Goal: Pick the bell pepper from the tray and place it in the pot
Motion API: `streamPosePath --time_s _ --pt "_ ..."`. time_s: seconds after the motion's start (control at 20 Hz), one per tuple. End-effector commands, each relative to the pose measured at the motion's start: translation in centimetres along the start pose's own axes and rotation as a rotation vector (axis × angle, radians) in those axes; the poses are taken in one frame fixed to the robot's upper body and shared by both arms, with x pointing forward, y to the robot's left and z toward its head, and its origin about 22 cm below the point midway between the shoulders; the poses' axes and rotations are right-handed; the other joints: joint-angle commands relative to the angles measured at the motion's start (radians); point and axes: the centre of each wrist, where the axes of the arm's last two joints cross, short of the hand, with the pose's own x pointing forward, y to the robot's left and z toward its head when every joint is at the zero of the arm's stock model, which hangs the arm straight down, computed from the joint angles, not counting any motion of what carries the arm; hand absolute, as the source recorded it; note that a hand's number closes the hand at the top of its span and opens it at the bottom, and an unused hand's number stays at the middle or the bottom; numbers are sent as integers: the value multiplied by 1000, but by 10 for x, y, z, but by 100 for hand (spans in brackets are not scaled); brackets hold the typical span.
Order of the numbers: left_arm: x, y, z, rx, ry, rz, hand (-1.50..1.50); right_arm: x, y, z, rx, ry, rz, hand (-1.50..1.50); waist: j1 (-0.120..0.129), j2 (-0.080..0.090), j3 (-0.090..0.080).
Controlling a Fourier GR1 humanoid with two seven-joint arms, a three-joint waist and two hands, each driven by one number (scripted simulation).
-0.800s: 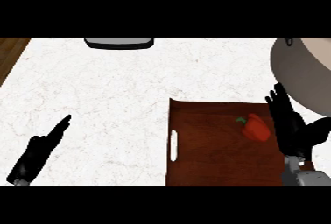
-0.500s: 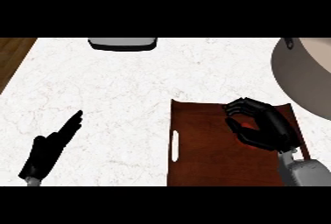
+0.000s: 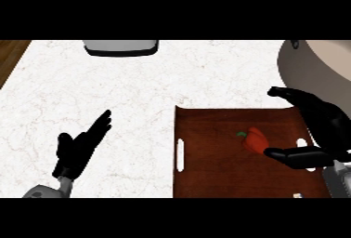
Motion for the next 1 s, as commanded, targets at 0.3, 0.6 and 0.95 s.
streamPosePath --time_s 0.3,0.6,0.95 --pt "1 -14 -6 -27 -5 18 0 80 -64 -29 272 252 160 -150 14 -4 -4" --pt "-5 -20 -19 -21 -9 14 0 85 -63 -55 325 419 75 -150 17 0 -3" --pt "0 -11 -15 -6 1 6 0 54 -42 -57 586 633 134 -150 28 2 -2"
